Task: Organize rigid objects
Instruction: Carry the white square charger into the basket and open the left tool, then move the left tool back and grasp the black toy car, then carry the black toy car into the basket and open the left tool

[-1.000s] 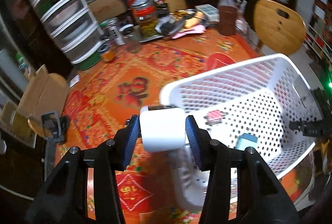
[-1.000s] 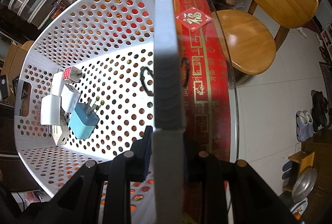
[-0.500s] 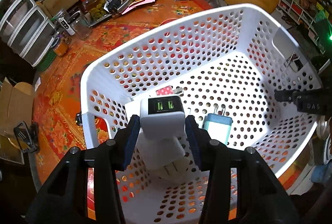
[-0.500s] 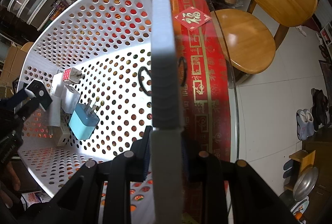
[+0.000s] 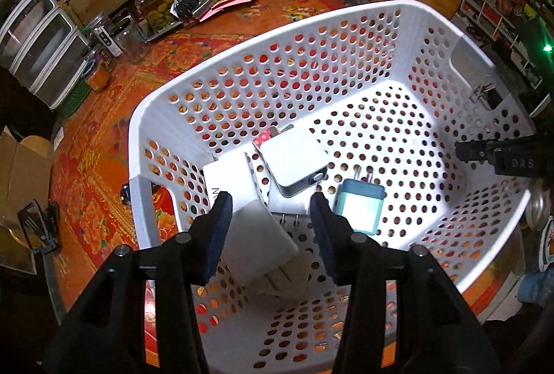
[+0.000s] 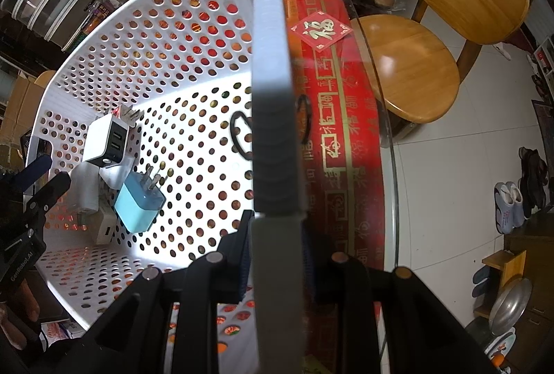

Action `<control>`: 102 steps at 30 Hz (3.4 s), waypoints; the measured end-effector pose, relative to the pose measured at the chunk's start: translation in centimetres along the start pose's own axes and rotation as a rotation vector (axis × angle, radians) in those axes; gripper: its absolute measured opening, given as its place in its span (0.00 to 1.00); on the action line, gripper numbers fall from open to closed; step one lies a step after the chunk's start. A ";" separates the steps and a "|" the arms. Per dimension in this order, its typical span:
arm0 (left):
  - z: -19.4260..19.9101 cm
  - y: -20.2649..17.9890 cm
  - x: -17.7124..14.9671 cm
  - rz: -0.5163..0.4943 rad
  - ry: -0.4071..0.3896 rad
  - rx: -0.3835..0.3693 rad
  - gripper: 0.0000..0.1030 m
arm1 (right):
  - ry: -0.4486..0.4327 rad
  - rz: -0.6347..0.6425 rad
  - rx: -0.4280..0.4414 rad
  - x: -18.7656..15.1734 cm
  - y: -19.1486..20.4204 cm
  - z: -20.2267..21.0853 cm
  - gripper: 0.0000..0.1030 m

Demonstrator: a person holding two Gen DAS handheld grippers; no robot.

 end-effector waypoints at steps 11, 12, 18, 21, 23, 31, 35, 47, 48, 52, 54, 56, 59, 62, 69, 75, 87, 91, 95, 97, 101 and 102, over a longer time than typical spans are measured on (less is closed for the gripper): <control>7.2 11.5 2.0 0.217 -0.246 0.109 0.98 | 0.005 -0.002 -0.003 -0.1 0.0 -0.1 0.24; 7.0 13.5 1.8 0.253 -0.241 0.136 0.99 | 0.005 -0.003 -0.004 -0.1 0.0 -0.1 0.24; 0.5 24.1 -2.2 0.453 -0.062 0.190 0.99 | 0.006 -0.006 -0.006 -0.1 0.0 -0.1 0.24; -3.5 24.3 -4.4 0.482 0.019 0.120 0.98 | 0.009 -0.004 -0.006 -0.1 0.0 -0.2 0.24; -5.2 23.8 -4.9 0.473 0.035 0.107 0.98 | 0.011 -0.004 -0.006 0.0 0.0 -0.2 0.24; -11.1 21.9 -4.6 0.465 0.079 0.074 0.98 | 0.026 -0.002 -0.021 0.0 0.0 -0.3 0.24; -12.8 22.2 -4.6 0.492 0.101 0.071 0.96 | 0.027 -0.003 -0.021 0.0 0.0 -0.3 0.24; -13.8 21.9 -4.9 0.471 0.132 0.085 0.62 | 0.028 -0.002 -0.021 0.0 0.0 -0.4 0.24; -13.7 21.8 -5.0 0.466 0.133 0.082 0.62 | 0.028 -0.002 -0.021 0.0 0.0 -0.4 0.24; -12.9 22.0 -5.0 0.458 0.115 0.096 0.62 | 0.028 0.003 -0.020 0.0 0.1 -0.3 0.24; -12.0 22.1 -5.0 0.455 0.101 0.103 0.62 | 0.026 0.005 -0.023 0.1 0.1 -0.4 0.24; -10.7 22.2 -4.9 0.442 0.081 0.118 0.62 | 0.026 0.008 -0.025 0.2 0.1 -0.4 0.24; -8.2 22.5 -4.8 0.433 0.052 0.142 0.62 | 0.025 0.010 -0.024 0.2 0.1 -0.3 0.24; -4.8 22.0 -4.2 0.393 0.005 0.165 0.62 | 0.022 0.012 -0.021 0.2 0.2 -0.3 0.24; 3.1 17.6 -0.4 0.306 -0.099 0.103 0.62 | 0.015 0.018 -0.014 0.1 0.2 -0.3 0.24; 4.9 9.0 2.0 0.157 -0.077 -0.024 0.62 | 0.011 0.021 -0.007 0.0 0.2 -0.2 0.24; -0.9 -0.5 0.7 0.049 0.128 -0.151 0.62 | 0.013 0.021 -0.001 0.1 0.1 -0.2 0.24; -1.8 -0.9 0.2 0.055 0.146 -0.152 0.62 | 0.014 0.021 0.001 0.1 0.1 -0.1 0.24; -2.4 -0.7 -0.2 0.069 0.154 -0.147 0.62 | 0.015 0.021 0.002 0.1 0.1 -0.2 0.24; -2.3 -0.6 -0.3 0.072 0.148 -0.145 0.63 | 0.015 0.023 0.003 0.1 0.1 -0.2 0.24; -2.4 -0.8 -0.2 0.067 0.143 -0.136 0.63 | 0.018 0.026 0.003 0.0 0.2 -0.3 0.24; -2.4 -0.8 -0.2 0.068 0.143 -0.137 0.63 | 0.018 0.027 0.003 0.0 0.2 -0.3 0.24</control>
Point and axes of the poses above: each gripper's, at about its wrist camera, not at the fingertips, and z roughly against the way its jaws point, y to its left, x to its top, the point moved 4 cm from there along -z, roughly the way its jaws point, and after that the axes turned 10 degrees about -y, right-handed, at the moved point
